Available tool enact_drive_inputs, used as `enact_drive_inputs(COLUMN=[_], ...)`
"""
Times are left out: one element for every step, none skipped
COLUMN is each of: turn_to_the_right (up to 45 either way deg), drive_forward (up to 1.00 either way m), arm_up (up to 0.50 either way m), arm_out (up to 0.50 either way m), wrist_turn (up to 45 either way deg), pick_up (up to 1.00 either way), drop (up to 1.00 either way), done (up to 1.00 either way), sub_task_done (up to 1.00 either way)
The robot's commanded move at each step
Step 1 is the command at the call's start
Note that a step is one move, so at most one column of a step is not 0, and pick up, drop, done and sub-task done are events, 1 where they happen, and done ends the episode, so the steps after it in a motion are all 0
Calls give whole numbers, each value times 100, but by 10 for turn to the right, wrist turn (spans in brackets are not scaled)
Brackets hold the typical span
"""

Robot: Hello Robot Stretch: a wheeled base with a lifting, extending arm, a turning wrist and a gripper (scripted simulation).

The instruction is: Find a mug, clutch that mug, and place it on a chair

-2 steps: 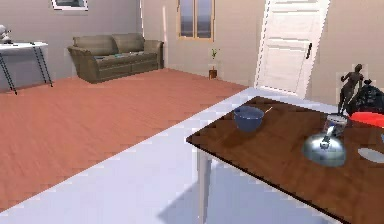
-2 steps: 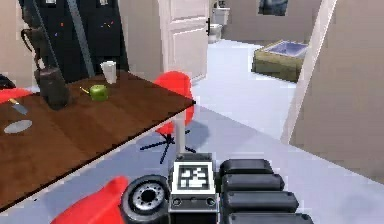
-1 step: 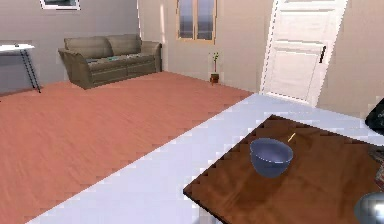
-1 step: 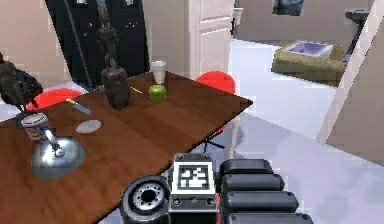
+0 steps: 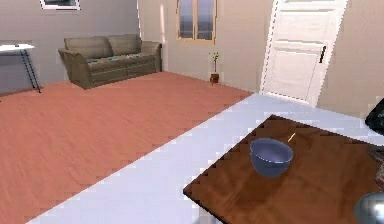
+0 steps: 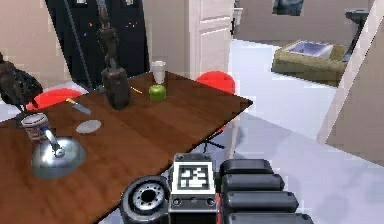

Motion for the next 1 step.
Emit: enact_drive_inputs(turn_to_the_right=[0], drive_forward=[0], arm_up=[0], arm_out=[22], wrist_turn=[0], pick_up=[0], drop=[0], done=[0], sub_task_done=[0])
